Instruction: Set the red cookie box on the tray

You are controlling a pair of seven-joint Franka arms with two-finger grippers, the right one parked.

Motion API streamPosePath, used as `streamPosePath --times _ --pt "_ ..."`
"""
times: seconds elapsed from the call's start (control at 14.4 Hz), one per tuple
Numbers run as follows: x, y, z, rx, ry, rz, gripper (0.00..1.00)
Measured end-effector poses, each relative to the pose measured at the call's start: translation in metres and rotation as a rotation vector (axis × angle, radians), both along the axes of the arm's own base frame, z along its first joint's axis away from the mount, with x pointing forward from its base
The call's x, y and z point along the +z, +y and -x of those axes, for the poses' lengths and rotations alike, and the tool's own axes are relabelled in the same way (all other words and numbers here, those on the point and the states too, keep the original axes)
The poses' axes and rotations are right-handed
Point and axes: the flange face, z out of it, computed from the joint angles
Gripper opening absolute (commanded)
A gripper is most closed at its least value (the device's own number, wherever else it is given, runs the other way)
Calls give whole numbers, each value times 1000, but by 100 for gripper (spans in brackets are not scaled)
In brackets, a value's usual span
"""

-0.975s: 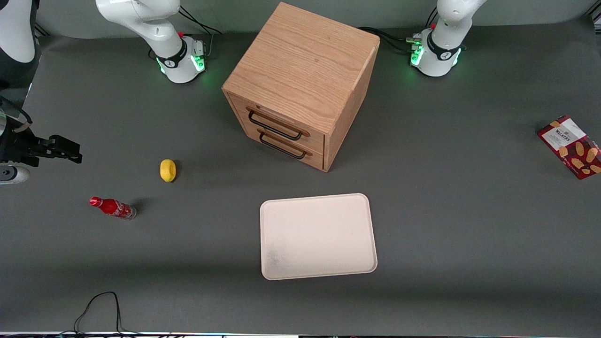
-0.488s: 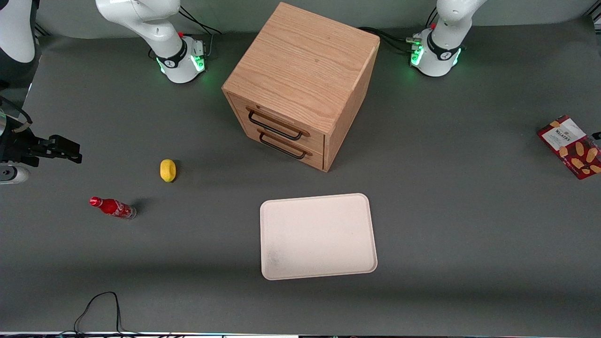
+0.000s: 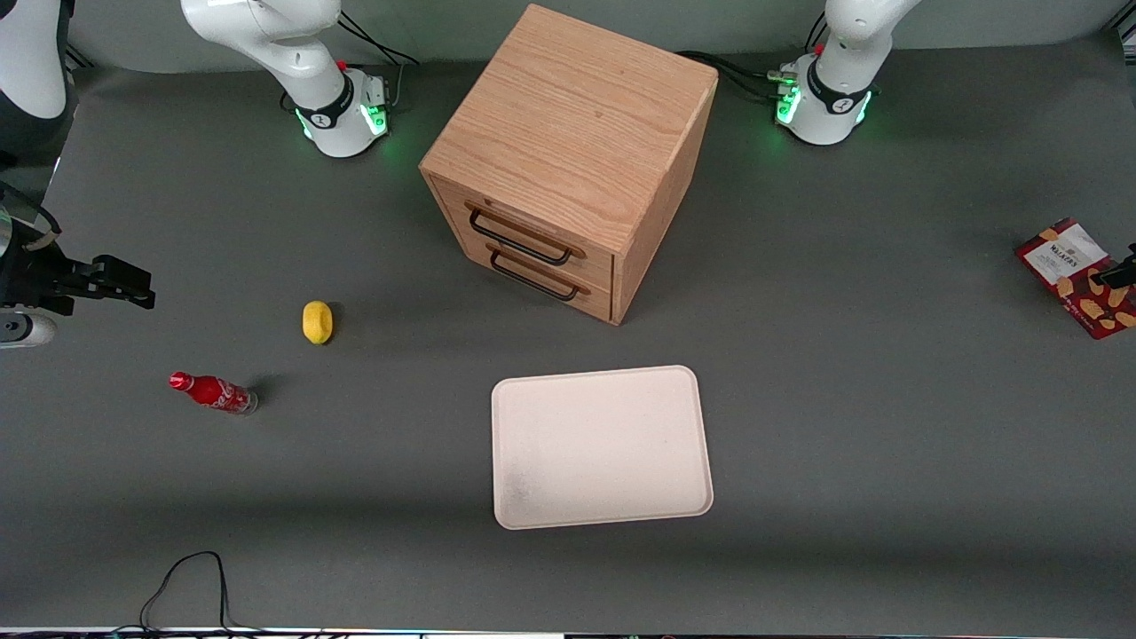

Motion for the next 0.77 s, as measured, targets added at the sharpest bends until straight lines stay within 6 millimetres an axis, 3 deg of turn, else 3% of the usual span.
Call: streamPosePath --times 0.42,0.49,0.56,0.63,0.77 --pt "-15 0 -1 -3 2 4 99" --pt "-16 0 -1 -4 2 4 92" --pt "-16 0 -1 -4 1 3 61" --pt "-16 0 -1 -6 -1 2 6" --pt "-16 0 -2 -27 -1 4 0"
